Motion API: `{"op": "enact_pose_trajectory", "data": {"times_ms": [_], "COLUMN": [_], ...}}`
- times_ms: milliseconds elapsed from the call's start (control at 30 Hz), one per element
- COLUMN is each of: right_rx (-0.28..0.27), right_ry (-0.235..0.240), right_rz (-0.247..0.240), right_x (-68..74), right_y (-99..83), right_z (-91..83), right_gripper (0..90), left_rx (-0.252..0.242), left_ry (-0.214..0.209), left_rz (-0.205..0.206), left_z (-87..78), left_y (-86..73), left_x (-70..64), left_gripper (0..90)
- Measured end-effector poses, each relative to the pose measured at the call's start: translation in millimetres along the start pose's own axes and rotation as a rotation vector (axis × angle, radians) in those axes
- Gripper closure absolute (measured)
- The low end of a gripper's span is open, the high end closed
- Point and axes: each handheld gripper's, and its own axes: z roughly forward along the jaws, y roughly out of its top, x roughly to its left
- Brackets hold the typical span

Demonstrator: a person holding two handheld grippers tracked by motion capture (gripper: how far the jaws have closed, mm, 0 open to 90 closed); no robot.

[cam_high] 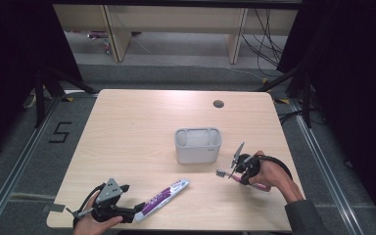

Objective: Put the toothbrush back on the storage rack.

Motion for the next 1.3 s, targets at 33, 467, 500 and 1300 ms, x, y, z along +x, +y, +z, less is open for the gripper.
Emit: {"op": "enact_pose_trajectory", "data": {"times_ms": [33,467,500,1300], "right_rx": [-0.003,0.039,0.043,-0.075], "right_ry": [0.003,-0.006,-0.003,-0.017], "right_rz": [-0.012,0.013,0.016,0.119], "right_x": [-0.8,2.1,2.5,0.1], "right_y": [0.3,6.2,6.7,-7.0], "right_z": [0.3,1.1,1.0,-25.4], "right_gripper": [82.0,82.9,82.9,83.1], "left_rx": [0.000,0.012,0.016,-0.004], "left_ry": [0.000,-0.012,-0.012,-0.002], "left_rz": [0.001,0.024,0.023,0.004], "left_z": [0.0,0.0,-0.3,0.1], "left_y": [0.0,-0.1,0.3,0.2], "left_x": [0.0,0.8,0.6,-0.5], "left_gripper": [16.0,16.0,16.0,16.0]}}
